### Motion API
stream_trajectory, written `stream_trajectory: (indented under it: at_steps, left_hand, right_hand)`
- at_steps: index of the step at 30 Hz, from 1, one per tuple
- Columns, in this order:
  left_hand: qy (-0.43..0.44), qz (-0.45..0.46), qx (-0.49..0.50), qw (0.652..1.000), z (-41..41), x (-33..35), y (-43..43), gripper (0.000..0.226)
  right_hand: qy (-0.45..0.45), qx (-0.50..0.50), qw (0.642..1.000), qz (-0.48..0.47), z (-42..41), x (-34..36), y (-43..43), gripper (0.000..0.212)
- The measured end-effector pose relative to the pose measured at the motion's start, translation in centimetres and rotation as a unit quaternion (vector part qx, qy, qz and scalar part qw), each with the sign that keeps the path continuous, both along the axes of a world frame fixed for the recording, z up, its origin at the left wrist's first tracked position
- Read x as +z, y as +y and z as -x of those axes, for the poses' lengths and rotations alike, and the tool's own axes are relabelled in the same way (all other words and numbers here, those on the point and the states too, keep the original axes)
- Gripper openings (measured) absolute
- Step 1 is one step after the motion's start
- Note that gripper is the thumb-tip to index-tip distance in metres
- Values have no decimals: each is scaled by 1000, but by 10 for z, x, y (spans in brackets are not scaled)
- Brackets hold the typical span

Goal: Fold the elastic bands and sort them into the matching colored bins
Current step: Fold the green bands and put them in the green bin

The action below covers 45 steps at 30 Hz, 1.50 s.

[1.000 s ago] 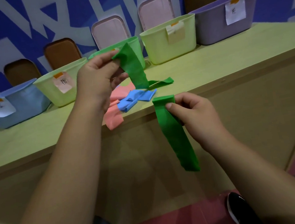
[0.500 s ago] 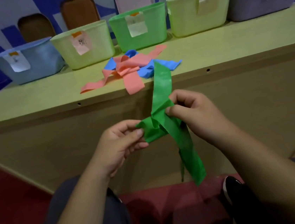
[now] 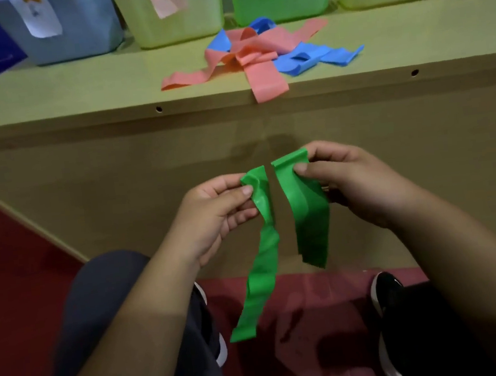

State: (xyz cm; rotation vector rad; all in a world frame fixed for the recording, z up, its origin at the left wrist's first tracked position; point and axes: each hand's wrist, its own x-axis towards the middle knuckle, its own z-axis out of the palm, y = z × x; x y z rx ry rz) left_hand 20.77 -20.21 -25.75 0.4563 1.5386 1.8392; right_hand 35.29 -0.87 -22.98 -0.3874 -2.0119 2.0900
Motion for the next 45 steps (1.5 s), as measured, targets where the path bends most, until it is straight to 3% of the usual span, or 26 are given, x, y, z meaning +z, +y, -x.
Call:
stream_trajectory:
  at_steps: [6, 10, 17, 21, 23, 28, 34, 39, 40, 43, 44, 45]
  left_hand:
    - [39, 18, 9, 999, 4, -1, 1, 15]
    - [42, 24, 34, 998, 6, -2, 6, 12]
    - [37, 46, 52, 997, 8, -6, 17, 12]
    - [34, 49, 51, 997, 7, -6, 21, 14]
    - [33, 49, 53, 997, 6, -7, 22, 13]
    - [39, 56, 48, 997, 5, -6, 23, 12]
    - [44, 52, 37, 997, 8, -9, 20, 12]
    - [192, 80, 43, 977, 20, -13, 15, 20]
    - [268, 102, 50, 957, 22, -14, 14, 22]
    - [531, 161, 42, 831, 24, -13, 11, 25]
    - [554, 160, 40, 816, 24, -14, 12, 25]
    - [544, 161, 41, 823, 22, -15, 13, 26]
  right_hand:
    - [-15, 31, 999, 12, 13, -13, -9, 8]
    - [-24, -20, 998, -55, 22, -21, -13, 13]
    - [-3, -105, 970, -221, 31, -32, -14, 3]
    - [-6, -109, 962, -249, 33, -37, -15, 5]
    - [-7, -106, 964, -242, 33, -36, -13, 4]
    - [-30, -32, 992, -120, 30, -36, -7, 7]
    - [-24, -15, 994, -103, 28, -32, -3, 8]
    - [2, -31, 999, -44, 29, -32, 4, 23]
    - [10, -33, 999, -29, 29, -31, 4, 25]
    - [36, -43, 998, 8, 30, -30, 4, 26]
    - [44, -45, 998, 20, 31, -30, 4, 21]
    - [53, -46, 997, 30, 31, -30, 3, 14]
